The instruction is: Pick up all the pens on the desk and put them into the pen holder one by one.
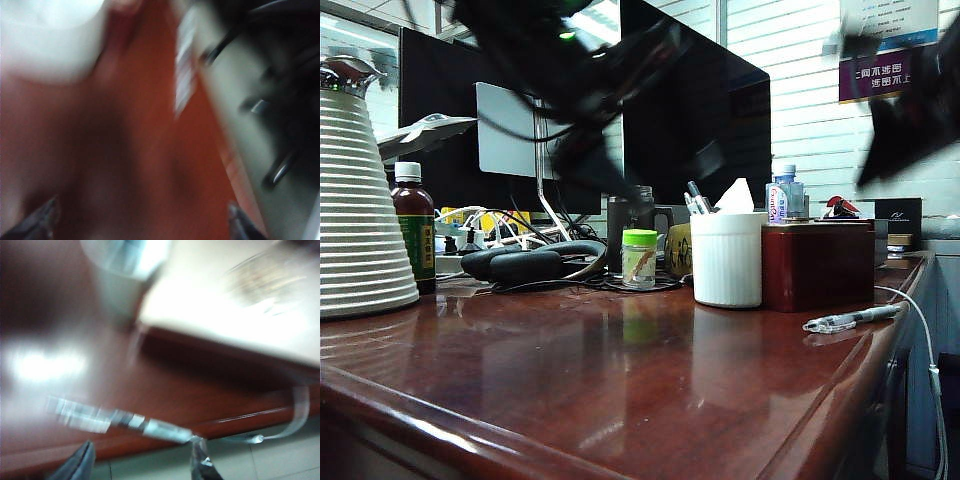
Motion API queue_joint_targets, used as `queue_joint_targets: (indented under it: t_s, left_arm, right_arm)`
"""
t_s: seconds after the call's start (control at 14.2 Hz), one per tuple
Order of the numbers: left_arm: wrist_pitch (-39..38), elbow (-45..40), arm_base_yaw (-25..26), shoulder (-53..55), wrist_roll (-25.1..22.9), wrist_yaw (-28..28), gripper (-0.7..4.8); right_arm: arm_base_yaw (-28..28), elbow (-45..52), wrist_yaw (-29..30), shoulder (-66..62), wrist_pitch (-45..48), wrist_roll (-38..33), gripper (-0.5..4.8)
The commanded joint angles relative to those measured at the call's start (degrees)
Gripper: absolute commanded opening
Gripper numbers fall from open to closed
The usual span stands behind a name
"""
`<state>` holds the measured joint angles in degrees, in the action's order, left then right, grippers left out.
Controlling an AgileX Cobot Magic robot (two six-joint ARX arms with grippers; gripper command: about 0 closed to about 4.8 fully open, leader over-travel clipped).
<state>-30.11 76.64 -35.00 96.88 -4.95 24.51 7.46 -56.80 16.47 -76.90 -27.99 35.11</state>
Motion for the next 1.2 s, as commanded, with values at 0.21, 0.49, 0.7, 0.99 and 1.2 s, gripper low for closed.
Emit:
queue_joint_targets:
  t_s: [0.21, 0.49, 0.7, 0.99, 1.2]
  left_arm:
    - [-13.49, 0.15, -0.15, -0.17, -0.68, -4.17, 4.67]
    - [-17.92, -0.11, -0.13, -0.17, -2.19, -4.15, 4.67]
    - [-18.45, -0.13, -0.13, -0.15, -3.58, -4.22, 4.67]
    - [-16.92, -0.13, -0.11, -0.11, -3.63, -4.39, 4.67]
    - [-15.93, -0.13, -0.11, -0.11, -3.63, -4.42, 4.67]
  right_arm:
    - [0.35, -0.26, -0.09, -6.4, 0.7, 23.12, 2.52]
    - [1.68, -0.26, -2.25, -9.05, -1.18, 28.55, 2.57]
    - [2.99, -0.28, -1.9, -9.62, -1.05, 29.0, 2.85]
    - [4.02, -0.28, -2.95, -13.16, -1.18, 29.79, 2.84]
    - [4.02, -0.31, -4.0, -16.41, 1.29, 29.79, 2.83]
